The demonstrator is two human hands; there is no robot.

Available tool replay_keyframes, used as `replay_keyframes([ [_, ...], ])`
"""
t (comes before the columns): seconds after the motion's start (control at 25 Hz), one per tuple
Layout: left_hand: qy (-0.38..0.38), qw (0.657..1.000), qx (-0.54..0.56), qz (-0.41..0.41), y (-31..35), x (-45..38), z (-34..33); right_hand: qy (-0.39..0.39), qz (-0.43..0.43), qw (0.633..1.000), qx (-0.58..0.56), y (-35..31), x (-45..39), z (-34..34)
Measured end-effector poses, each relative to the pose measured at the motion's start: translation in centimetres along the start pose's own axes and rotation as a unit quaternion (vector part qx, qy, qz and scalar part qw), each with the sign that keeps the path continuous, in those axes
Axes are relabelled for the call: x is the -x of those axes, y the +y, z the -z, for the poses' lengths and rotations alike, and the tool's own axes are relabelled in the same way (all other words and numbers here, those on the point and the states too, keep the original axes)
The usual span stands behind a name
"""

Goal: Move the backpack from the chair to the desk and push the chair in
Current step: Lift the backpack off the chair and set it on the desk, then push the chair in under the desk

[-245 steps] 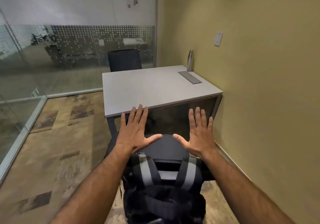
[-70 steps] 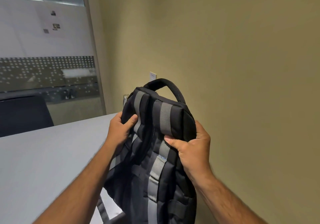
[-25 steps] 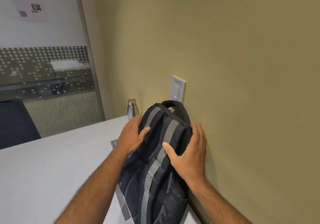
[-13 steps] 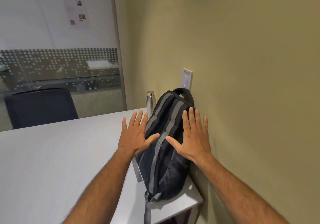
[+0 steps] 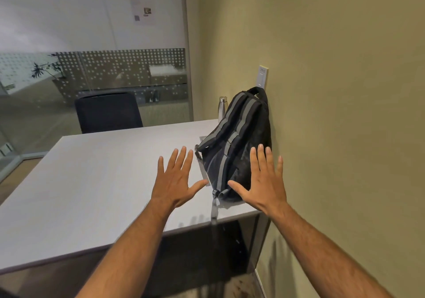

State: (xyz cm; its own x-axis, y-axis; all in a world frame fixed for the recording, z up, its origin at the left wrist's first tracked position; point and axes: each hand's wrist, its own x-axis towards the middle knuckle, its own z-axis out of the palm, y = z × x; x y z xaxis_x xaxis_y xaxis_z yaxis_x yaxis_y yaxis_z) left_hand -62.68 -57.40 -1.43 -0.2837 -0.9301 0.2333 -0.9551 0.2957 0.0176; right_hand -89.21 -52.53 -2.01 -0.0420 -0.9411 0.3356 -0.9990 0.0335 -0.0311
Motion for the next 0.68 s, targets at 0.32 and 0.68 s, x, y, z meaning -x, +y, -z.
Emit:
replay_keyframes([
  [0.32, -0.034, 0.999, 0.005, -0.023, -4.0, 14.0, 2.1, -0.014, -0.021, 1.000, -0.009, -6.7, 13.1, 2.5],
  [0.68, -0.075, 0.997, 0.001, -0.010, -7.8, 26.6, 5.7, -0.027, -0.025, 0.999, -0.029, -13.1, 24.6, 6.2],
])
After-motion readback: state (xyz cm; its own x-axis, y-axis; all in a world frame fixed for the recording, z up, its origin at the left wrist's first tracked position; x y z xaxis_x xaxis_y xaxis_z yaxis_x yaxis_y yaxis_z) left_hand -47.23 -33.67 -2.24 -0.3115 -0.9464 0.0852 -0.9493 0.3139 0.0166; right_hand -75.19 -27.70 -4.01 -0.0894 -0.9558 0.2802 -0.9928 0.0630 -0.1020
